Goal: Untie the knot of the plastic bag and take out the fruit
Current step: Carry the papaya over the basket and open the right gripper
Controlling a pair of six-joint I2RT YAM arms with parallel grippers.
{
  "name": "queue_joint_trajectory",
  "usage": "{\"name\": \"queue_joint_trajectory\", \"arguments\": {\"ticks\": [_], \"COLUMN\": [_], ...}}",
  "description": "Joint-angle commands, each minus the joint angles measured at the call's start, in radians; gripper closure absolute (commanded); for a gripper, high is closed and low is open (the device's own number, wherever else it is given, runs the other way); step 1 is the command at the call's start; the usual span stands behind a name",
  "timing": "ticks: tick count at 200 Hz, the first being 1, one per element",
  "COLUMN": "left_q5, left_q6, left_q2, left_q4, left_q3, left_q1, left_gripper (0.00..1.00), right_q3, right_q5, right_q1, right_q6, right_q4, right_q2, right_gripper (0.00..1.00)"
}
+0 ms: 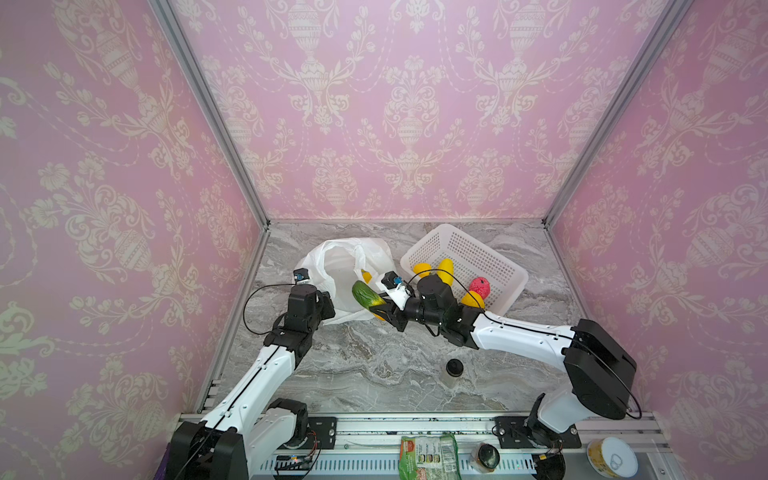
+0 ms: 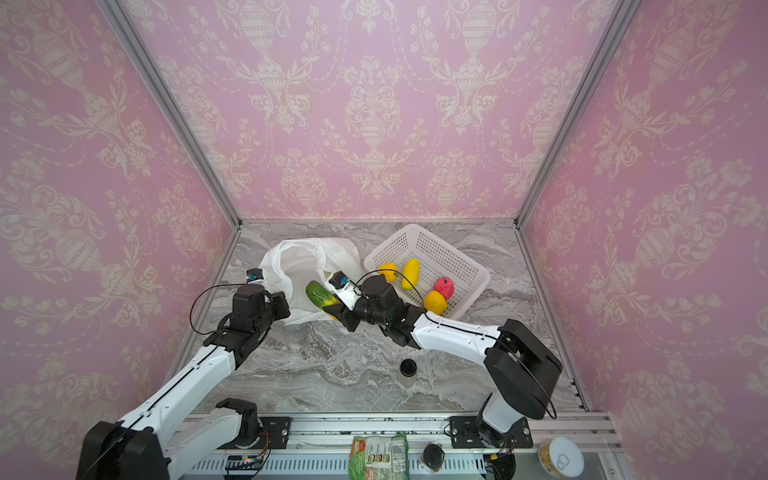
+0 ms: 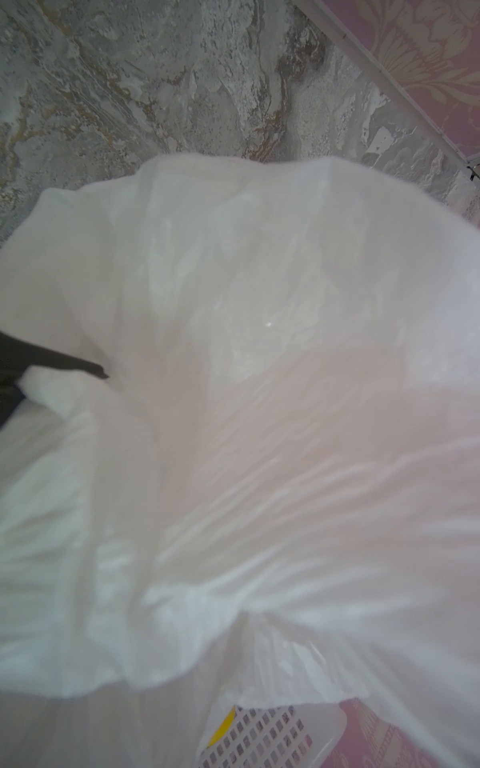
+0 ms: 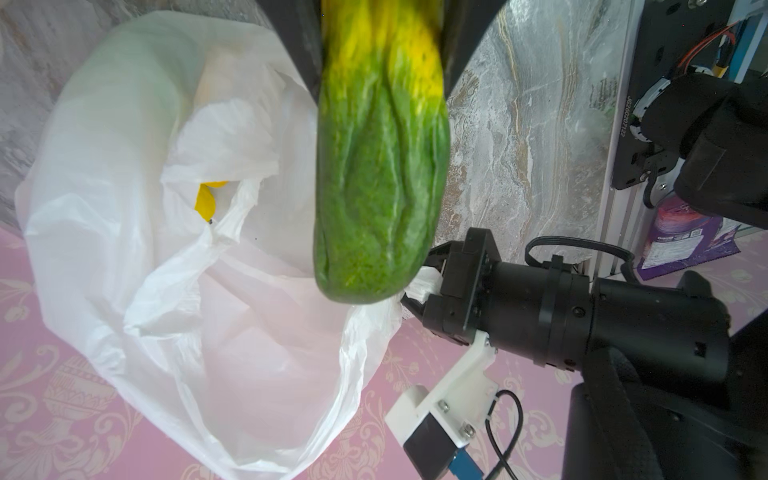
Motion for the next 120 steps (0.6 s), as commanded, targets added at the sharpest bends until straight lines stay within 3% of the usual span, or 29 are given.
{"name": "queue_joint_trajectory", "arguments": {"ticks": [1, 29, 85, 120], "left_q5": [-0.008, -0.01, 0.005, 0.007], "left_q6": [-0.009, -0.012, -0.009, -0.005], "left_q2": [-0.031, -0.052, -0.036, -0.031], "left_q4": [-0.025, -0.03, -0.016, -0.012], "left_q3": [-0.001, -0.006, -0.003, 0.001], "left_q1": [0.008, 0.009, 0.008, 0.009], "left_gripper": [1.0, 1.0, 1.0, 1.0], "right_q3": [-0.028, -0.071, -0.125, -0.121], "right_q5": [0.035, 0.136, 0.609, 0.69], "right_q1": [0.0, -0.01, -0.176, -0.272], "right_q6": [0.022, 0.015, 0.165, 0.309], "right_q4": [0.055, 0.053, -0.043, -0.096], "right_q2": [-0.074, -0.144, -0.239, -0.141], "right_gripper": [0.94, 0.95, 0.92, 0.93]}}
